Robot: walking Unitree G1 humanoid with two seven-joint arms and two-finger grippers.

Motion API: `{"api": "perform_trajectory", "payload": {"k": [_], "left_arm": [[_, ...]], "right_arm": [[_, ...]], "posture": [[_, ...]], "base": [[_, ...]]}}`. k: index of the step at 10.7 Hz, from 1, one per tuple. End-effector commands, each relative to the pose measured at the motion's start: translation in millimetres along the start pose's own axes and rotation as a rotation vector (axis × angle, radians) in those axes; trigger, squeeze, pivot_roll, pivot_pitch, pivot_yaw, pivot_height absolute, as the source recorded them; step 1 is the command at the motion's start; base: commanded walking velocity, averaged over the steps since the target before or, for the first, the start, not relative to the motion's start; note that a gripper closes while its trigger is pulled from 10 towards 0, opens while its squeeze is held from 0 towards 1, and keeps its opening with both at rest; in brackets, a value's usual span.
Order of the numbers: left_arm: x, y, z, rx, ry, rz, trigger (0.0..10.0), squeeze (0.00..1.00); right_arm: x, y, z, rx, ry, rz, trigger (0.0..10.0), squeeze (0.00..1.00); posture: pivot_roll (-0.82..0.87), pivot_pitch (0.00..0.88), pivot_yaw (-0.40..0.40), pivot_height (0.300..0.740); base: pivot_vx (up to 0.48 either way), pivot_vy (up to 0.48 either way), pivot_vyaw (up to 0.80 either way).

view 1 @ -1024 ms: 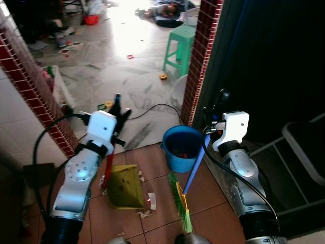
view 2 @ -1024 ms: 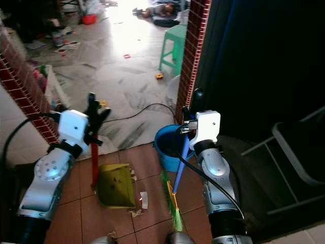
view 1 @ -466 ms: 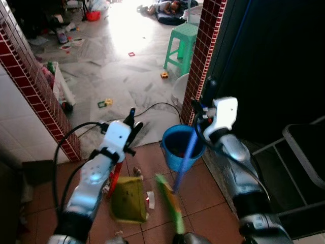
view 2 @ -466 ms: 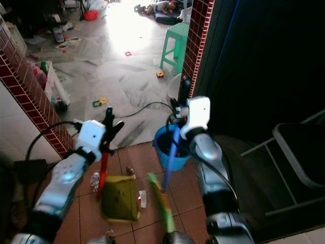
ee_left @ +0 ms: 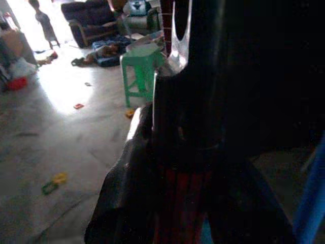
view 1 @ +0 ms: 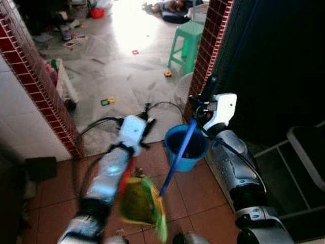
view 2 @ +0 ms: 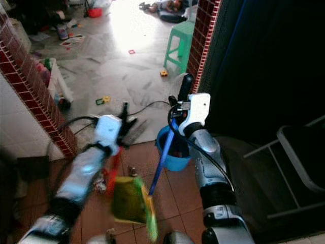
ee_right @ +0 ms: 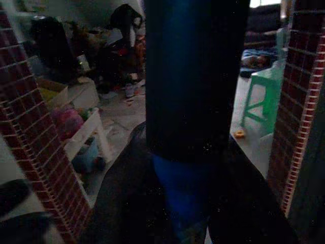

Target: Sweep floor

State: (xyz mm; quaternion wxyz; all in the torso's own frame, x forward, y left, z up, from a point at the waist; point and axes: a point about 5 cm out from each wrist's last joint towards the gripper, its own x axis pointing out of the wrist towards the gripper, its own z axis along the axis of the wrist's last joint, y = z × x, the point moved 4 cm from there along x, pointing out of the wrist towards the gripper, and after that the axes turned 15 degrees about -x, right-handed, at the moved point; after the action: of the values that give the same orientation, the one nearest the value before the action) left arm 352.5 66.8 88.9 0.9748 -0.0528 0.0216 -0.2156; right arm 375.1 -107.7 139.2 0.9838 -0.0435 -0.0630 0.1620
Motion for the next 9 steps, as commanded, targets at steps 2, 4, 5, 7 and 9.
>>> {"api": "perform_trajectory", "payload": {"k": [2,4,5,7,9], "left_arm": [[6.3,-7.7,-3.3,-0.071,-0.002,-0.001,10.0,0.0],[7.9,-3.7,6.7,-0.044,-0.036,0.005,10.0,0.0],[8.3,6.9,20.6,-0.025,-0.072,0.034,10.0,0.0],[4.7,17.8,47.8,0.013,-0.131,0.046,10.0,0.0],[-3.2,22.1,64.3,0.023,-0.163,0.056,10.0,0.0]], "right_arm": [[6.7,-7.4,15.6,-0.024,-0.046,-0.012,10.0,0.0],[8.8,-10.1,23.4,-0.07,-0.068,0.017,10.0,0.0],[11.3,-10.8,29.8,-0.073,-0.083,0.04,10.0,0.0],[18.4,-8.7,52.2,-0.046,-0.138,0.09,10.0,0.0],[24.1,-5.6,78.6,-0.033,-0.209,0.124,10.0,0.0]], "posture": [[-0.04,0.0,-0.055,0.74],[-0.03,0.001,-0.052,0.74],[-0.03,0.002,-0.052,0.74],[-0.02,0.001,-0.05,0.74],[-0.02,0.0,-0.045,0.74]], "base": [[0.0,0.0,0.0],[0.0,0.0,0.0],[0.0,0.0,0.0],[0.0,0.0,0.0],[0.0,0.0,0.0]]}}
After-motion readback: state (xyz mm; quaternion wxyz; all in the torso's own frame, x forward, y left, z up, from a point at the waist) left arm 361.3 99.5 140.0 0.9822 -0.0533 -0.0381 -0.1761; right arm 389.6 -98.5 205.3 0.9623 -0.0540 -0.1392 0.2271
